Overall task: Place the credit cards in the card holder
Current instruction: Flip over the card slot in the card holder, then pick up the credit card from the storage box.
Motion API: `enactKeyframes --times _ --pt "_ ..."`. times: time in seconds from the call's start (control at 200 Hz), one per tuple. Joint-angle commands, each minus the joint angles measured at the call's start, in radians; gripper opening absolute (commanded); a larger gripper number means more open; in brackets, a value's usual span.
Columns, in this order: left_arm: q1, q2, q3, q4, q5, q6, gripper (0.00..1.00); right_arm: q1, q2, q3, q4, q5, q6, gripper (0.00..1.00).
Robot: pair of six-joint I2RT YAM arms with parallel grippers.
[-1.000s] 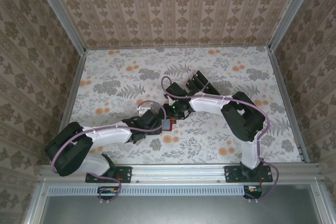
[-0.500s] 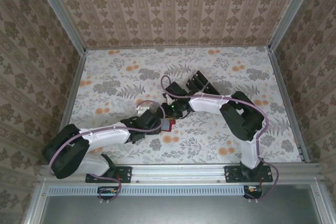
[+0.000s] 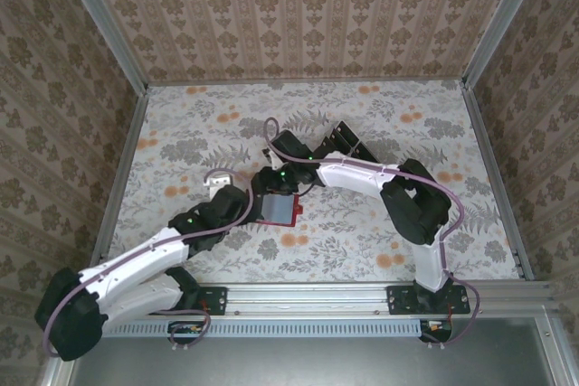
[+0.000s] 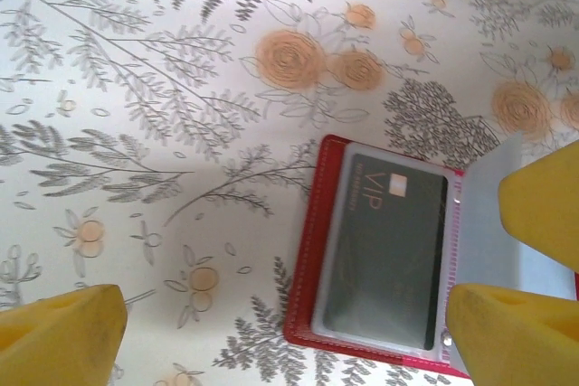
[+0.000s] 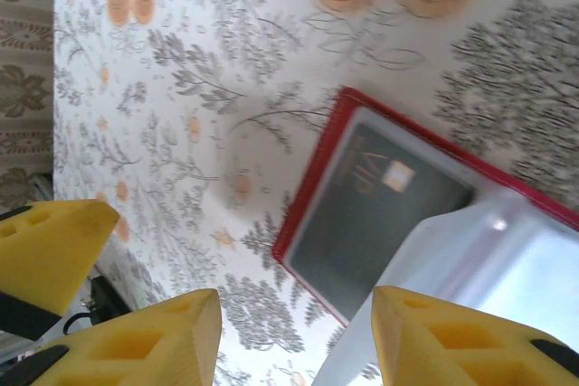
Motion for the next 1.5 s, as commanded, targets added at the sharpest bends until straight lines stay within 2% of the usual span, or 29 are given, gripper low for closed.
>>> enactKeyframes --times 0.0,0.225,0.5,0.755,0.94,1.1,1.29,1.495 --pt "0.029 -0.045 -0.024 -0.058 -0.009 -0.013 1.00 0.021 0.087 0.065 -0.064 -0.001 0.014 0.49" --pt "0.050 -0.066 -0.053 -0.055 0.016 -0.016 1.00 0.041 0.193 0.144 -0.073 0.011 0.017 0.49" --pt "0.068 -0.056 -0.082 -0.032 0.045 -0.010 1.00 0.041 0.210 0.176 -0.072 -0.005 0.013 0.49" --pt "0.107 0.028 -0.063 0.024 0.094 0.026 1.00 -0.028 0.070 0.194 -0.153 0.036 -0.084 0.49" --pt "0.140 0.136 -0.017 0.081 0.138 0.062 1.00 -0.141 -0.002 0.232 -0.362 0.164 -0.245 0.49" --pt "0.161 0.207 0.019 0.115 0.160 0.074 1.00 -0.222 0.009 0.293 -0.505 0.338 -0.387 0.48" --pt "0.171 0.266 0.049 0.128 0.171 0.081 1.00 -0.238 0.055 0.382 -0.601 0.593 -0.521 0.44" --pt "0.174 0.295 0.055 0.130 0.175 0.075 1.00 -0.238 0.115 0.442 -0.644 0.706 -0.595 0.38"
